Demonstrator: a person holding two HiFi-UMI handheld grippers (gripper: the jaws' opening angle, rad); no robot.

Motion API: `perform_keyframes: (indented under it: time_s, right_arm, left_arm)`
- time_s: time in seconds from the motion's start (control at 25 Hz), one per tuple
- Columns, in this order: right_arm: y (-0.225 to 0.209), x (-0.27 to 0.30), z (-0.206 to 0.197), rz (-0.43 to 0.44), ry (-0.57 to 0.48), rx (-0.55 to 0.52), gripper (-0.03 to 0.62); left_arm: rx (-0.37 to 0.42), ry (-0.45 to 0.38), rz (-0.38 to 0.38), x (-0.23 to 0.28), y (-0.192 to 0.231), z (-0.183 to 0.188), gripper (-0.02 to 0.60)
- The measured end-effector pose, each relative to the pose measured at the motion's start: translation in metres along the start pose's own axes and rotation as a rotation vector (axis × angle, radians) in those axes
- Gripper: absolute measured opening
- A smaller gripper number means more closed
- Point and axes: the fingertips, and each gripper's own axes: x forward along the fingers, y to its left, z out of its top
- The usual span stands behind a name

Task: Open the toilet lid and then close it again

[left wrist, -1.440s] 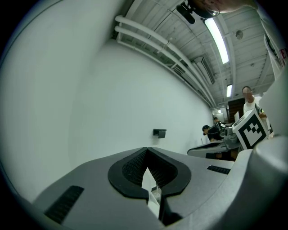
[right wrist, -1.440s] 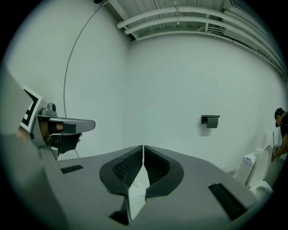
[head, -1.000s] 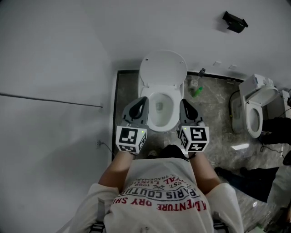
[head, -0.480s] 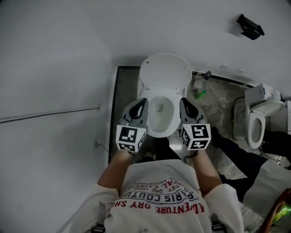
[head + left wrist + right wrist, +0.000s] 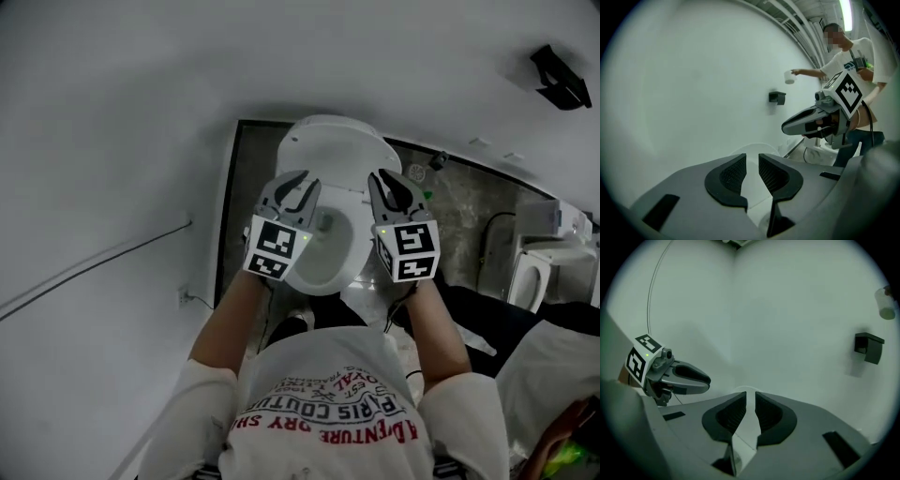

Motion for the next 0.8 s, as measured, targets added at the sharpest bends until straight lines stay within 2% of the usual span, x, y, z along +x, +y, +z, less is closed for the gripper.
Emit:
perform_keyframes:
  time_s: [0.08, 0.16, 0.2, 0.24, 0.28, 0.44, 0.56, 0.68, 0.8]
  right_arm:
    - [-0.008, 0.024, -0.002, 0.029, 0.036, -0.061, 0.017]
    - [-0.011, 0.047, -0.008, 0.058, 0.081, -0.129, 0.021]
    - [-0.013, 0.057, -0.011, 0.073, 0.104, -0.16, 0.052]
    - [-0.014, 0.067, -0.016, 0.088, 0.125, -0.187, 0.113]
    - [-0.016, 0.075, -0.02, 0.099, 0.142, -0.209, 0.121]
    - [-0.026, 0.1, -0.028, 0.092, 0.176, -0.298, 0.122]
    - [-0.039, 0.112, -0.033, 0.088, 0.214, -0.414, 0.121]
    - [-0.044, 0.122, -0.042, 0.121, 0.252, -0.444, 0.121]
    - [-0.045, 0.132, -0.05, 0.15, 0.295, -0.423, 0.121]
  left_arm:
    - [0.02, 0.033, -0.014, 0.023, 0.012, -0.004, 0.083]
    - [0.071, 0.077, -0.03, 0.043, 0.024, -0.01, 0.093]
    - [0.112, 0.098, -0.043, 0.053, 0.029, -0.012, 0.097]
    - [0.153, 0.114, -0.056, 0.064, 0.032, -0.014, 0.105]
    - [0.186, 0.126, -0.07, 0.073, 0.035, -0.015, 0.113]
    - [0.256, 0.166, -0.13, 0.104, 0.047, -0.018, 0.123]
    - [0.399, 0.235, -0.16, 0.126, 0.05, -0.021, 0.14]
    - [0.483, 0.29, -0.193, 0.141, 0.049, -0.027, 0.14]
    - [0.487, 0.308, -0.206, 0.149, 0.053, -0.035, 0.14]
